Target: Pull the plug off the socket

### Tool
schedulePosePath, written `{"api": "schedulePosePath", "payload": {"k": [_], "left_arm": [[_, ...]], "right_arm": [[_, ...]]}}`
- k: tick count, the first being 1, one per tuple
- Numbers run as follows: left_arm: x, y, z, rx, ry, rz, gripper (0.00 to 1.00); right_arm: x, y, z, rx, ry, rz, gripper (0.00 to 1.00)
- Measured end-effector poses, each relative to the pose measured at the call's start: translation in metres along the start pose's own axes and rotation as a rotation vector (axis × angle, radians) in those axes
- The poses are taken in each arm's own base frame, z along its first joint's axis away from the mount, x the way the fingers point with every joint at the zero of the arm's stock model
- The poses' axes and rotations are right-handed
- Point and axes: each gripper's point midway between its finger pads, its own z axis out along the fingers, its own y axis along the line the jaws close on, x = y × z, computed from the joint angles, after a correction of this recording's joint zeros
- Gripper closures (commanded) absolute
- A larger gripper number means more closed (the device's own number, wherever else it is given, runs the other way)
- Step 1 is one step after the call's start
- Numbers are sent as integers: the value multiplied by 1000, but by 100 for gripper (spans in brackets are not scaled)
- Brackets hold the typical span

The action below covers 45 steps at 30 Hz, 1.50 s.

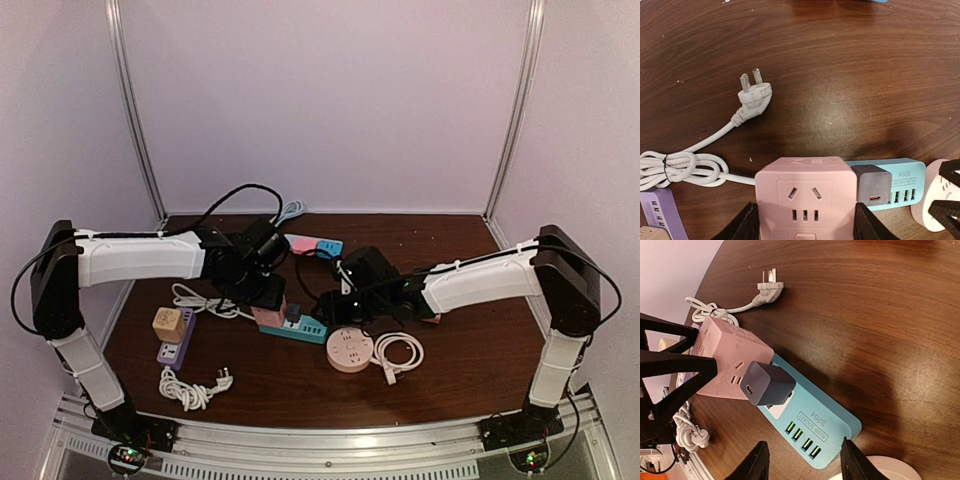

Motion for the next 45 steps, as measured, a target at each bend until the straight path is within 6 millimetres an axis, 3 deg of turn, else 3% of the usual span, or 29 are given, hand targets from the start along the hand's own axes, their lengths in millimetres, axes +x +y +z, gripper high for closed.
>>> {"api": "schedulePosePath", "payload": {"k": [5, 16, 20, 30, 45], "left_arm": [[0, 0, 0, -2, -4, -13, 70], [-1, 1, 0, -7, -10, -23, 71], [-1, 1, 0, -8, -12, -26, 72], [8, -10, -5, -20, -18, 23, 72], [9, -6, -12, -53, -4, 109, 72]], "right_arm": [[7, 9, 11, -45, 22, 31, 74], [18, 24, 29, -99, 56, 57, 89], [23, 21, 37, -90, 67, 79, 100], [24, 17, 45, -76, 66, 102, 100], [22, 20, 52, -102, 51, 139, 100]]}}
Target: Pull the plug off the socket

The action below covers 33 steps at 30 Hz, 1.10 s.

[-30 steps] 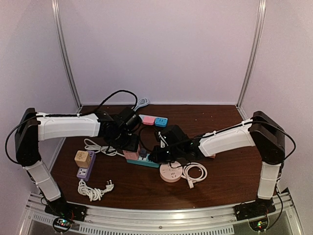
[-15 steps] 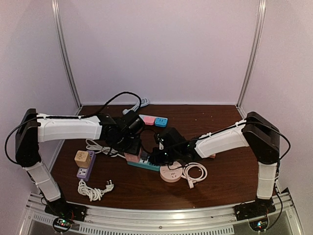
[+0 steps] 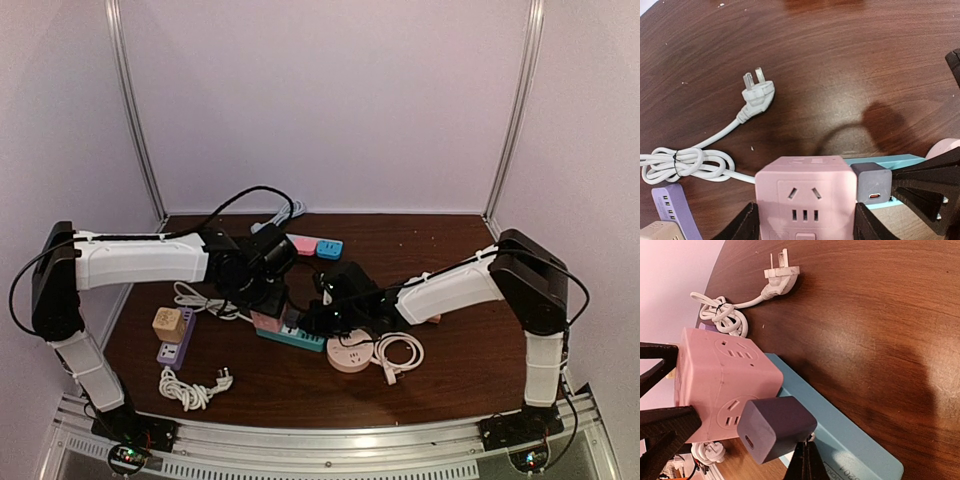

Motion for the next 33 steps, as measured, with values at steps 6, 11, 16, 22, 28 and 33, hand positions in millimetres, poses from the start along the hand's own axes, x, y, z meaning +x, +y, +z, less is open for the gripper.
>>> {"api": "schedulePosePath", "payload": {"k": [6, 11, 16, 22, 28, 33], "left_arm": [[-2, 0, -3, -24, -21, 43, 72], [0, -5, -7, -58, -52, 84, 73], [2, -5, -7, -82, -70, 100, 73], [2, -4, -8, -73, -67, 80, 73], [-9, 7, -18, 30, -64, -15, 73], [-26, 3, -36, 112, -123, -58, 75]], "right_arm": [[-1, 4, 3, -15, 0, 8, 100], [-1, 5, 3, -22, 1, 7, 100], [-1, 6, 4, -25, 3, 7, 100], [-1, 6, 4, -27, 3, 6, 100], [1, 5, 7, -29, 7, 5, 100], [0, 6, 8, -28, 7, 5, 100]]}}
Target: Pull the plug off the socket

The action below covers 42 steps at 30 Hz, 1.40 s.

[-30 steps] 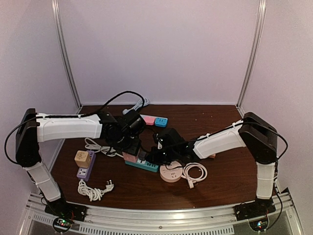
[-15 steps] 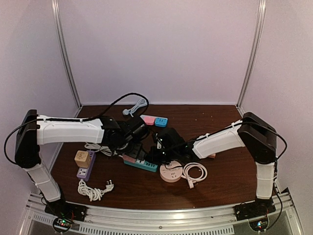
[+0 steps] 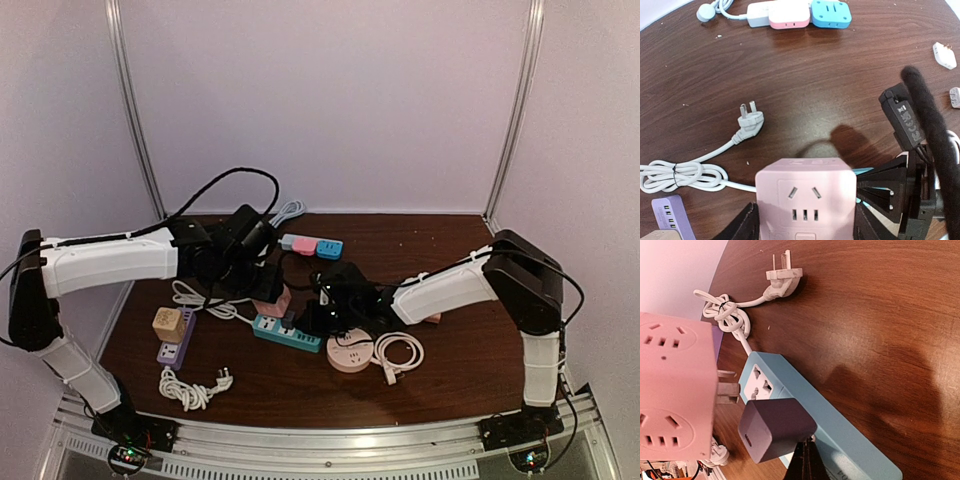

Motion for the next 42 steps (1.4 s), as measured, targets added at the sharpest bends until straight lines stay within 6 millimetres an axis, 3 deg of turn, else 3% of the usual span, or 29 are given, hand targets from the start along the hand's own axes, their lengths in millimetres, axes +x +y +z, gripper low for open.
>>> {"api": "schedulePosePath", "payload": {"k": [10, 17, 24, 32, 42], "left_arm": [[-3, 3, -3, 16, -6, -15, 74], [-20, 35, -10, 10, -35, -93, 74], [-33, 66, 0, 66, -37, -199, 74], [-66, 121, 24, 173, -79, -387, 74], [-73, 145, 84, 370, -16, -510, 71]], "right_arm": [[0, 0, 0, 4, 1, -13, 100], [-3, -4, -6, 45, -8, -44, 100], [-8, -6, -23, 102, -21, -80, 99], [-27, 8, -52, 115, -83, -130, 86], [-31, 0, -87, 177, -134, -159, 53]]}}
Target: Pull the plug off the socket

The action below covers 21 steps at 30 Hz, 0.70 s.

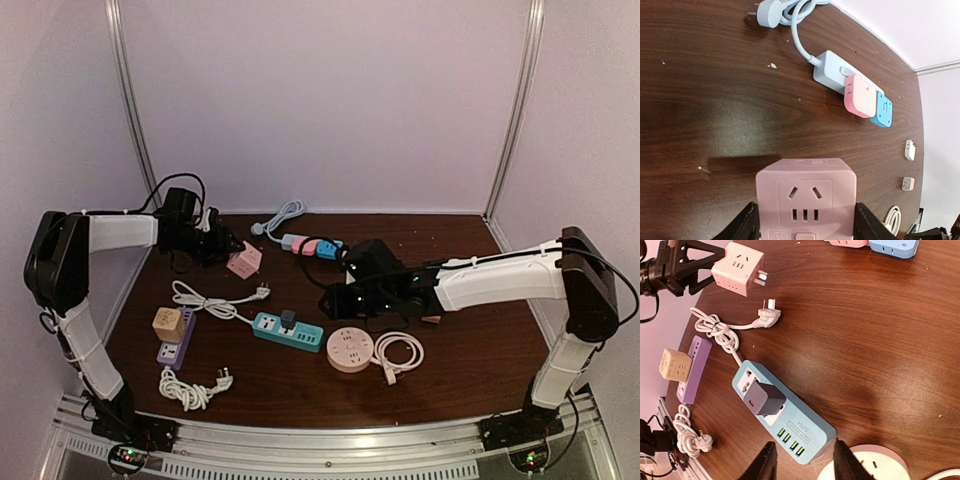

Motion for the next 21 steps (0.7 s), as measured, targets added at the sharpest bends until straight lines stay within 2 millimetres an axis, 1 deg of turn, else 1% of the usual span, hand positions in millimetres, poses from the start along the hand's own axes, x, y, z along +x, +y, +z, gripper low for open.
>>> {"api": "schedulePosePath", "payload": {"k": [2, 4, 10, 14, 19, 21], "left_arm": [[-1, 3, 10, 21, 26, -12, 70], [-2, 3, 20, 41, 47, -16, 69], [0, 7, 39, 72, 89, -22, 69], [3, 13, 47, 74, 108, -33, 63], [1, 14, 49, 82, 107, -19, 57], [0, 14, 50, 81, 106, -10, 52]], "right_arm": [[-1, -3, -4, 15, -8, -5, 48], [-2, -5, -6, 25, -13, -5, 45], [-4, -11, -16, 47, -31, -17, 44], [-3, -16, -21, 64, -35, -20, 44], [-1, -20, -22, 78, -31, -22, 41], [0, -21, -21, 80, -29, -22, 40]]}}
